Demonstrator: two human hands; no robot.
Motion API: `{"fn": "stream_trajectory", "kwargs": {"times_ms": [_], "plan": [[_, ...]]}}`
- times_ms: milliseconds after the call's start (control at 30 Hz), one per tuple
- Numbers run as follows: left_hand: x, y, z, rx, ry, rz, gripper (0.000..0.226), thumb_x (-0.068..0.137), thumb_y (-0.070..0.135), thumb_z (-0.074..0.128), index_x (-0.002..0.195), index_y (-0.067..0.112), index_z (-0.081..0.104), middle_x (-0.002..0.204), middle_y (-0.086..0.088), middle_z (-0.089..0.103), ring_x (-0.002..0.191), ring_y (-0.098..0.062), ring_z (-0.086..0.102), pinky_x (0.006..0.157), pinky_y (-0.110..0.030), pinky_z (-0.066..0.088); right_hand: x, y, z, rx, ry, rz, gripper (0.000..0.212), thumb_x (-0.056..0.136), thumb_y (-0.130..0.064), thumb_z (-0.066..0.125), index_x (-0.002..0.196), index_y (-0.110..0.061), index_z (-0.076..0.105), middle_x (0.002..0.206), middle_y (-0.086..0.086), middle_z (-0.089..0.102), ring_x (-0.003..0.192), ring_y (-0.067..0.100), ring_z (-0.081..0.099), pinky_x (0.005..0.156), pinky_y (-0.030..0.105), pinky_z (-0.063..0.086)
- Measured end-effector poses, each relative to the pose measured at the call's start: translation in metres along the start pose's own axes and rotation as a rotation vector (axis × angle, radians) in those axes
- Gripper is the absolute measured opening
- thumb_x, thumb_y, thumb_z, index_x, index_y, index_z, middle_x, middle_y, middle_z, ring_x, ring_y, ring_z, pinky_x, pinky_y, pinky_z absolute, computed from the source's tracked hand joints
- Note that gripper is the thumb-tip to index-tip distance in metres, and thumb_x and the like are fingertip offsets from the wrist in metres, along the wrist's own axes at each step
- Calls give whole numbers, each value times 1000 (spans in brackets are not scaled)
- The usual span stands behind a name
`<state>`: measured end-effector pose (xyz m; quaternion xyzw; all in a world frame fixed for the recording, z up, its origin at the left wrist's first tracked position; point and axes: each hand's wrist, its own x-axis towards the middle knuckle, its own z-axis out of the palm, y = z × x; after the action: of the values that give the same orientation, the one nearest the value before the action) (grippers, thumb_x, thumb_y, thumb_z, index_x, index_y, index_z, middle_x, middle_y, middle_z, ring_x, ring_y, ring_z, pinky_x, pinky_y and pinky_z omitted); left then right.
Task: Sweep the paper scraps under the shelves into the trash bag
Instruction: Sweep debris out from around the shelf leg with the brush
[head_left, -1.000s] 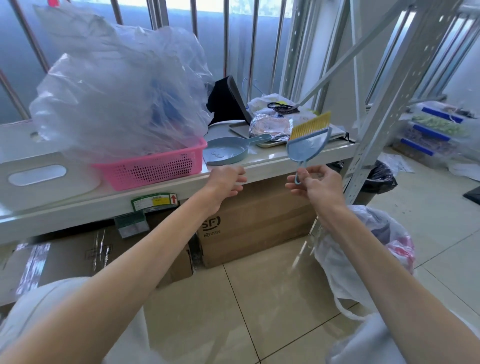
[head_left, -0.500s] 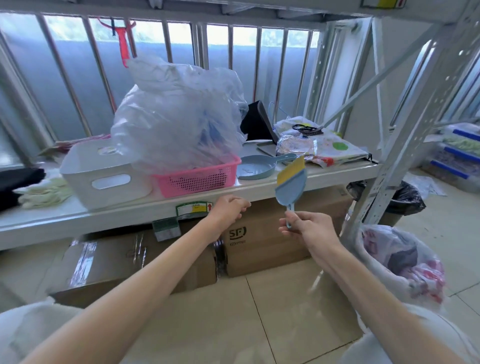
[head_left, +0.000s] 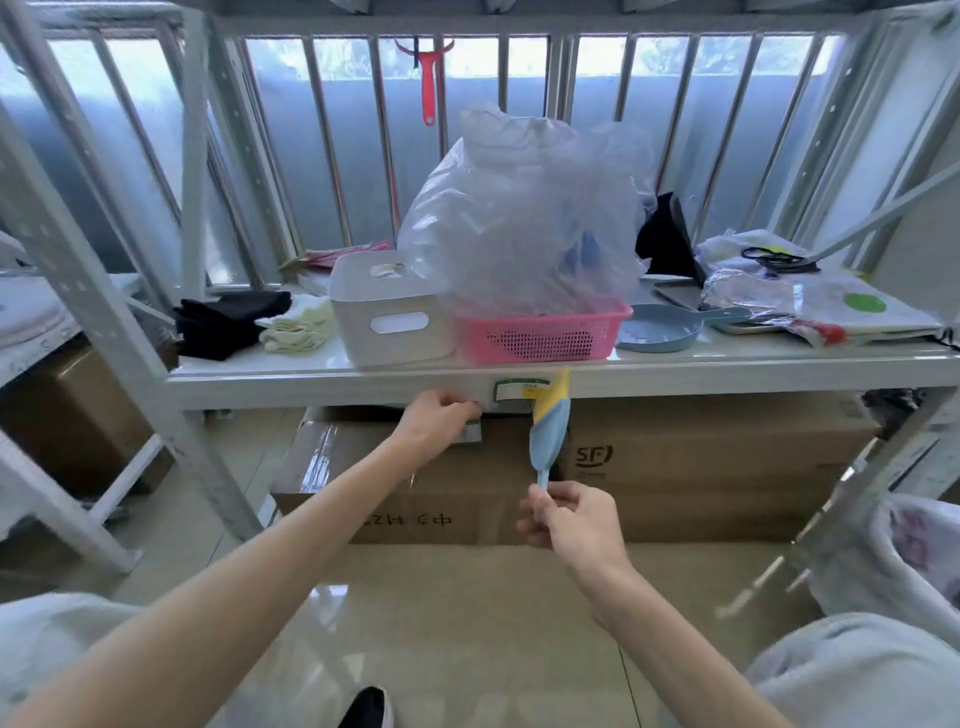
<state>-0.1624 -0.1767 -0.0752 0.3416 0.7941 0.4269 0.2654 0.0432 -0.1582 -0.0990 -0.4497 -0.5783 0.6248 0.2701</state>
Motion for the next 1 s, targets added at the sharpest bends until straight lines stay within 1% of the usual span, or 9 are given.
{"fn": "stream_trajectory", "kwargs": {"times_ms": [67, 133, 200, 300, 433, 533, 667, 833, 1000], "plan": [[-4, -12, -22, 30, 50, -13, 13, 86, 34, 64, 96, 26, 68, 93, 5, 69, 87, -14, 62, 64, -25, 42, -5, 9, 23, -17, -40, 25, 15, 92, -18, 60, 98, -5, 65, 80, 7, 73, 69, 17, 71, 60, 25, 57], [-9, -26, -42, 61, 105, -32, 18, 86, 34, 64, 100, 24, 70, 93, 3, 68, 83, -12, 60, 62, -24, 40, -8, 17, 46, -45, -84, 48, 15, 92, -19, 61, 99, -6, 63, 81, 8, 73, 71, 19, 71, 63, 29, 59], [-16, -41, -64, 77, 154, -49, 20, 87, 35, 65, 103, 22, 69, 93, 3, 68, 83, -10, 59, 65, -23, 41, -12, 24, 70, -75, -141, 73, 15, 92, -20, 61, 97, -6, 62, 83, 10, 73, 70, 19, 70, 67, 31, 58], [-23, -63, -97, 90, 198, -51, 26, 87, 35, 65, 109, 21, 66, 99, 3, 67, 91, -12, 61, 74, -27, 48, -13, 36, 106, -119, -229, 107, 17, 92, -18, 60, 97, -2, 62, 88, 14, 71, 63, 15, 66, 59, 26, 55], [-23, -92, -137, 79, 302, -106, 26, 85, 27, 70, 109, 18, 67, 103, 1, 67, 97, -15, 62, 72, -22, 45, -6, 54, 150, -255, -335, 82, 20, 92, -17, 60, 100, 1, 57, 81, 13, 64, 59, 17, 59, 54, 24, 49], [-20, -118, -163, 86, 373, -167, 28, 82, 23, 74, 108, 16, 67, 106, -2, 68, 103, -19, 62, 91, -32, 49, 4, 68, 181, -359, -422, 61, 18, 90, -14, 62, 95, 3, 62, 78, 12, 63, 57, 17, 59, 54, 24, 47], [-13, -159, -187, 52, 483, -272, 32, 80, 20, 75, 109, 13, 64, 106, -4, 65, 101, -20, 60, 84, -32, 48, 26, 87, 224, -408, -529, 101, 11, 90, -7, 59, 83, 0, 64, 73, 11, 64, 54, 18, 59, 53, 27, 49], [-2, -202, -204, -2, 738, -313, 47, 78, 18, 78, 114, 13, 49, 109, -4, 55, 97, -19, 55, 77, -31, 45, 55, 118, 277, -467, -529, 155, 19, 94, -5, 52, 86, 11, 61, 69, 16, 61, 51, 23, 59, 47, 27, 53], [24, -232, -219, 4, 865, -150, 75, 66, 20, 89, 122, 15, 38, 116, 3, 44, 106, -13, 47, 78, -23, 40, 82, 146, 323, -635, -475, 104, 21, 90, -12, 57, 75, 3, 63, 62, 16, 61, 52, 29, 68, 64, 44, 60]]}}
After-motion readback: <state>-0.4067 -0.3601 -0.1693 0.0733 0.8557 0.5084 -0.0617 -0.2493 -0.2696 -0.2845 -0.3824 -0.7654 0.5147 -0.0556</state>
